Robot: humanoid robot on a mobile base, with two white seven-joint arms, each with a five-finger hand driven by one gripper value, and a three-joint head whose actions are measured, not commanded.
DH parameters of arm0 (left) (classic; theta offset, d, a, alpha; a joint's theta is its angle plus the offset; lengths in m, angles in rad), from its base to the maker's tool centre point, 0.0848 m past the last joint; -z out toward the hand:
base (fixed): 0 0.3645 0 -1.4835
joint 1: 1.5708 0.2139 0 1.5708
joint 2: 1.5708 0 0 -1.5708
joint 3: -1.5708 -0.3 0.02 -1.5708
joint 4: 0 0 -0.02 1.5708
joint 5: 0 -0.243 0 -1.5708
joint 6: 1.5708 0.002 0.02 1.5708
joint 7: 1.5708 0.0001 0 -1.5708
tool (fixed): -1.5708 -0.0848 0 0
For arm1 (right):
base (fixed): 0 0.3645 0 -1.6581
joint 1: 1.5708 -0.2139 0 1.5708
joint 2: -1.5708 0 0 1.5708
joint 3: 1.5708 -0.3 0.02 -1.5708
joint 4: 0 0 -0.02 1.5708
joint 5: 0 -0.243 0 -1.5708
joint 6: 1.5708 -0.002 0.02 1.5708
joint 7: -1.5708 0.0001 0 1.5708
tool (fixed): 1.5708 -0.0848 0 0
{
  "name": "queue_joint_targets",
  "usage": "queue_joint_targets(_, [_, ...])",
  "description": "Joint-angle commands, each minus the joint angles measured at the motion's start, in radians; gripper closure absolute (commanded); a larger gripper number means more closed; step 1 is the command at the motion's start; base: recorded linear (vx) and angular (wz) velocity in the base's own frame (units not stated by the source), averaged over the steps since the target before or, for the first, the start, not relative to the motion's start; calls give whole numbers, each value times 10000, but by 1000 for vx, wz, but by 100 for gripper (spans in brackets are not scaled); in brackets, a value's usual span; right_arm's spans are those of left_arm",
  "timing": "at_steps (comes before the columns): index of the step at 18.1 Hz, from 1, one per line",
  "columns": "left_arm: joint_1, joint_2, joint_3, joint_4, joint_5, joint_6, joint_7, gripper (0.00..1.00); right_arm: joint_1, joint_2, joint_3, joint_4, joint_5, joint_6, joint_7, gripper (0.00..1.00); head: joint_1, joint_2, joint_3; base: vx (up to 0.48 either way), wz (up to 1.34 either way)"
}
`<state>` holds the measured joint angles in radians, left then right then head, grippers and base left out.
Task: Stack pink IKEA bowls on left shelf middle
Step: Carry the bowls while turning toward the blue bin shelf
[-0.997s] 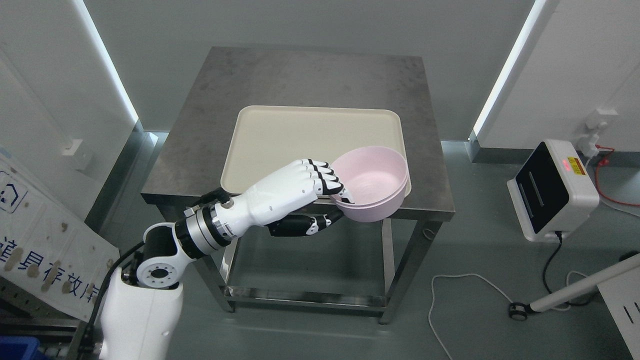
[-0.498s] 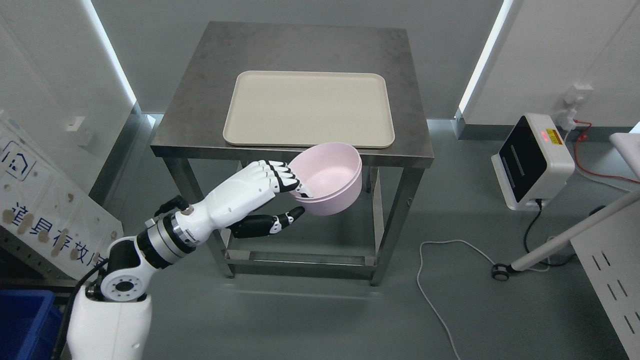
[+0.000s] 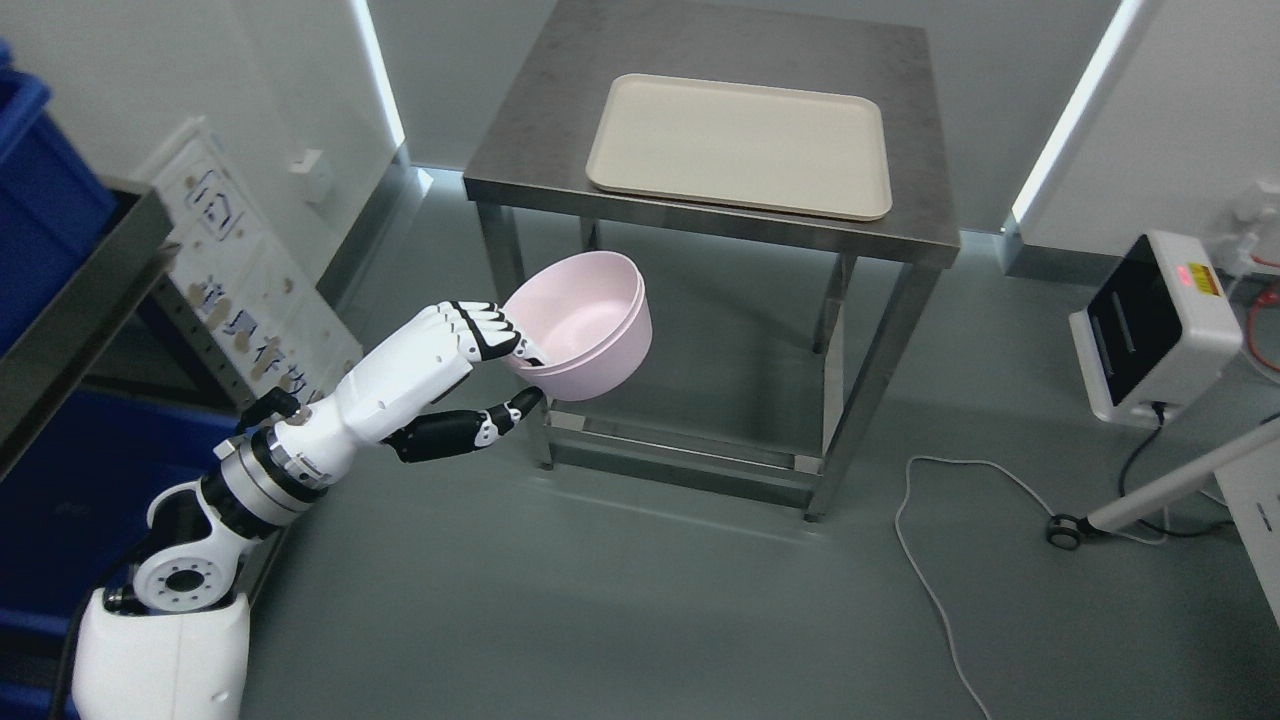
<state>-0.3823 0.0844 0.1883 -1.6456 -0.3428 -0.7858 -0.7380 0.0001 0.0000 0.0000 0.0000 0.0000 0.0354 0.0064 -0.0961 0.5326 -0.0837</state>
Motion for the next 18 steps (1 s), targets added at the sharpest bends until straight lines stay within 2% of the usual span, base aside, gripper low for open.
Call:
queue_joint_targets(1, [19,199,801,-34,115,4,2,93,14,-175,-108,-337,0,-1,-3,0,0,0,0,-306,636])
queue_joint_targets(6, [-210,92,878,-34,145,4,17,93,14,-175,-108,-337,0,-1,-3,0,0,0,0,-263,641])
queue_joint_targets(10, [-1649,-46,634,-34,145,4,17,94,14,-175,-108,-337,0,-1,-3,0,0,0,0,-247,762])
queue_joint_targets(14, [-3001,137,602,-34,23,4,17,94,14,-175,-108,-337,0,-1,-3,0,0,0,0,-224,1095])
queue_joint_targets(18, [-3584,199,526,12,-407,784,17,93,14,-175,-108,-337,0,-1,-3,0,0,0,0,-166,1356])
